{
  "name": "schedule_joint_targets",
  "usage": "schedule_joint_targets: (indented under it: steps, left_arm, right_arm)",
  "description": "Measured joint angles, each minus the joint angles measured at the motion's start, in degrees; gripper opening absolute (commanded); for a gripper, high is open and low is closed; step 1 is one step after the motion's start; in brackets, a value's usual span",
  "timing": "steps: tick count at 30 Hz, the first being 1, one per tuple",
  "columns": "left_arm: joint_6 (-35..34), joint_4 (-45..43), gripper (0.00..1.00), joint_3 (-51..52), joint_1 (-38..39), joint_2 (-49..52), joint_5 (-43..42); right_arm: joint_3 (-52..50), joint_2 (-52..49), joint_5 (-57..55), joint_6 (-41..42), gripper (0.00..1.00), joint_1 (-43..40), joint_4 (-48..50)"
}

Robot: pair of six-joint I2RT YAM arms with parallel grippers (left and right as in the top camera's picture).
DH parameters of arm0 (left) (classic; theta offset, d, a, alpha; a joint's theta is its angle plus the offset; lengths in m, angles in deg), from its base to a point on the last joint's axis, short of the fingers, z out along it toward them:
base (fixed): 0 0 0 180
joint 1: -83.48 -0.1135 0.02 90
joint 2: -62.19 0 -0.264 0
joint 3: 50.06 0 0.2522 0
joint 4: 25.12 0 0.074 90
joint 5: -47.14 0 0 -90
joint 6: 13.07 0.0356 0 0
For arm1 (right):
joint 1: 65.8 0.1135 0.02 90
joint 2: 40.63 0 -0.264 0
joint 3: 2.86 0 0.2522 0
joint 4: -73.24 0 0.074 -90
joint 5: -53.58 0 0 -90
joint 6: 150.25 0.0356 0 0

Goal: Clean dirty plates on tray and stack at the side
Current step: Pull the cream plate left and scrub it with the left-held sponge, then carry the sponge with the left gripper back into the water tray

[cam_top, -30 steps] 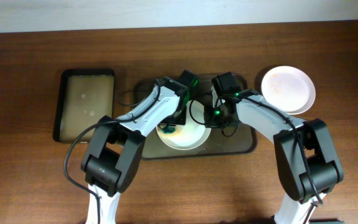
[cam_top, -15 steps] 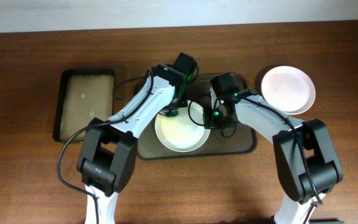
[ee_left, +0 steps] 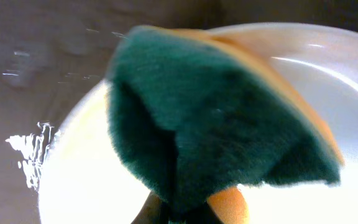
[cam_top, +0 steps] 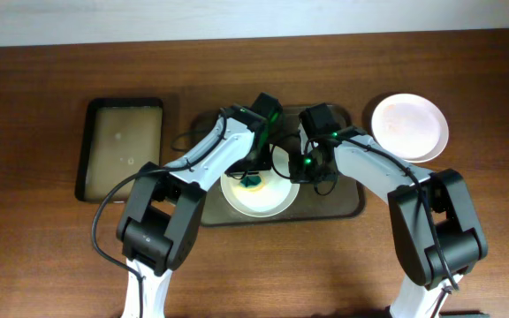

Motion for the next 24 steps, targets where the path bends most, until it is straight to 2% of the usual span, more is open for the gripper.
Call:
schedule_joint_targets:
  steps: [4,9,12,14,20,24]
  left_arm:
    - [0.2,3.8,0.0,0.1,0.3,0.0,10.2]
    - [-2.3,9.7,0.0,-0.9,-1.1,0.0,13.9]
    - [-4.6,12.1,0.0,-2.0,-4.3,-1.3,15.8]
    - [-5.6,12.5,0.0,-2.0,-10.0,-4.3,18.0]
    - [-6.2,10.6,0.0,-2.3,-20.1,-11.4,15.9]
    - [-0.9,3.1,0.0,-2.0,-24.7,-11.4,10.9]
  right_arm:
    - [0.0,0.0,0.0,-0.3,0.04,0.0,0.0]
    - [0.0,0.0,1.6,-0.6,0.04,0.5,0.2]
    - [0.0,0.0,1.4,-0.6,0.04,0.5,-0.3]
    - [0.0,0.0,0.9,-0.6,0.04,0.2,-0.4]
    - [0.0,0.0,0.5,-0.6,0.04,0.2,-0.4]
    - [0.0,0.0,0.5,-0.6,0.04,0.2,-0.4]
